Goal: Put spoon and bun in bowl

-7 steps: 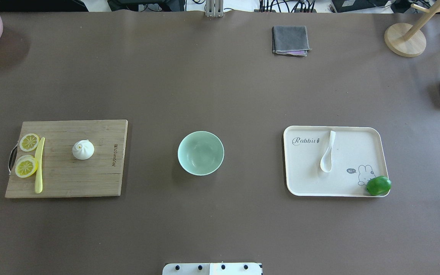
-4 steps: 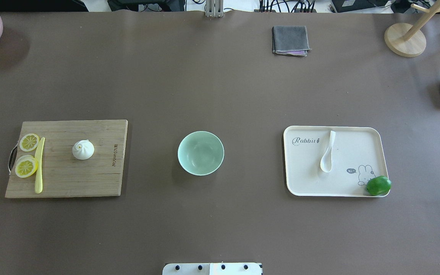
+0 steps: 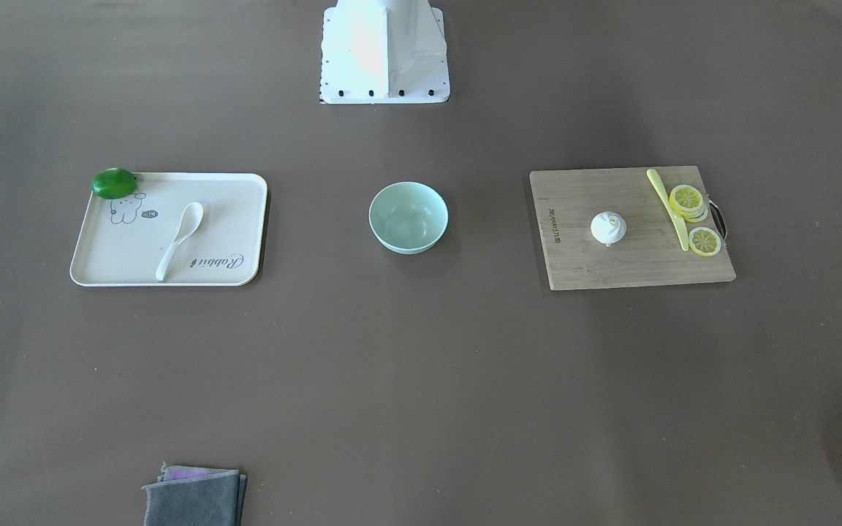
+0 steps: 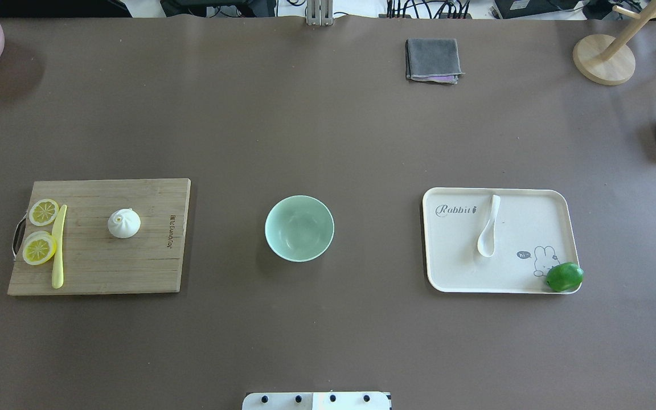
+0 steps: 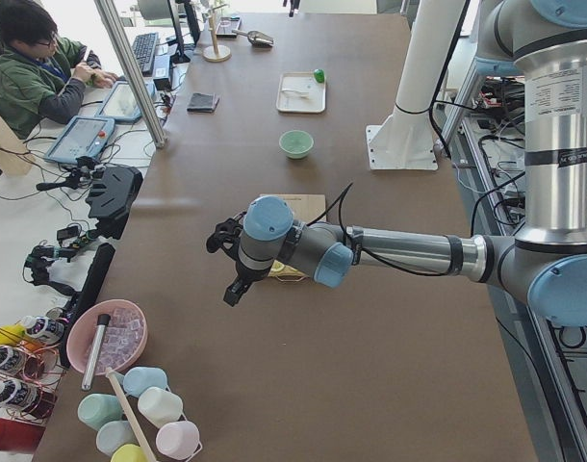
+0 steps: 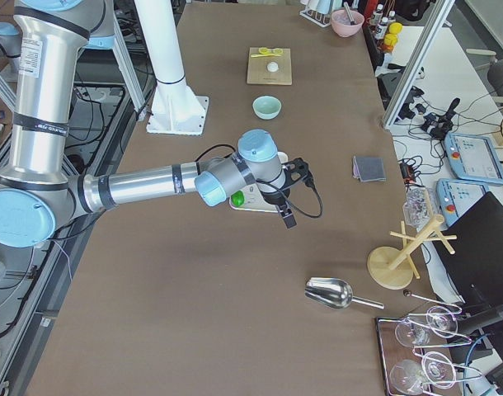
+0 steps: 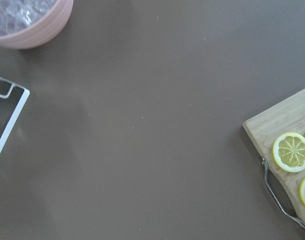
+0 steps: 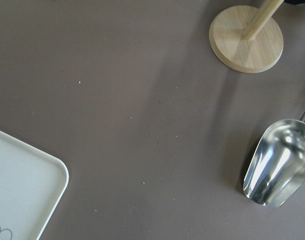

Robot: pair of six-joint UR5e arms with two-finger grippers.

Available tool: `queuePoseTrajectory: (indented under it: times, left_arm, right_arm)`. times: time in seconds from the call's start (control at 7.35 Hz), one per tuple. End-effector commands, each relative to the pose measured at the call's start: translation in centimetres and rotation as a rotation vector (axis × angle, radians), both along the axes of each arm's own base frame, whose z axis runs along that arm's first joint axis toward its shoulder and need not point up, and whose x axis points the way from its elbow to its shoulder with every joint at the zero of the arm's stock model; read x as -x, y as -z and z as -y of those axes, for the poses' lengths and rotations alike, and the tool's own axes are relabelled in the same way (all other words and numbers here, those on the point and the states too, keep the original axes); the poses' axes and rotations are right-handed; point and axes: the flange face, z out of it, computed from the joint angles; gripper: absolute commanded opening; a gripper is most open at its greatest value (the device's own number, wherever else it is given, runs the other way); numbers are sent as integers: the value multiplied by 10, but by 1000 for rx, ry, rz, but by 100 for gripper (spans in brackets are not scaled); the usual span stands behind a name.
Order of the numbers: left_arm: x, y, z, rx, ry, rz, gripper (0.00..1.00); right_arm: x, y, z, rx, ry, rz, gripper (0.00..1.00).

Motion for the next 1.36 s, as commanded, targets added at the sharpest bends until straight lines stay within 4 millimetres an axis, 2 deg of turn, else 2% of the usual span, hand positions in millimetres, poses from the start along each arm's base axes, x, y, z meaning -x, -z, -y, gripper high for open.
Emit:
queuePoseTrajectory:
  times: [0.0,0.14,0.27,0.41,0.54,0.68,0.82,1.22]
  left_arm:
    - [-1,12,16,-64,13,-14,99]
    - [-1,11,14,-116,12,-17,99]
    - [-1,9,12,-143,37,-35,99]
    - [-3,19,17,-145,64,-58,99]
    - [-17,29,22,-151,47,-69,99]
    - [-36,31,22,-125,31,-88,99]
    - [-59,36,21,-99,28,-121,99]
    - [-131,52,9,24,50,-258,99]
  right_arm:
    - [4,19,14,-47,-4,15,100]
    - [6,22,24,-46,-10,19,100]
    - [16,24,26,-18,-22,40,100]
    - [40,41,34,20,-39,82,100]
    - [73,57,40,77,-54,124,100]
    - [101,65,40,184,-128,166,100]
    - [138,77,37,210,-176,178,100]
    - [242,91,12,288,-315,173,100]
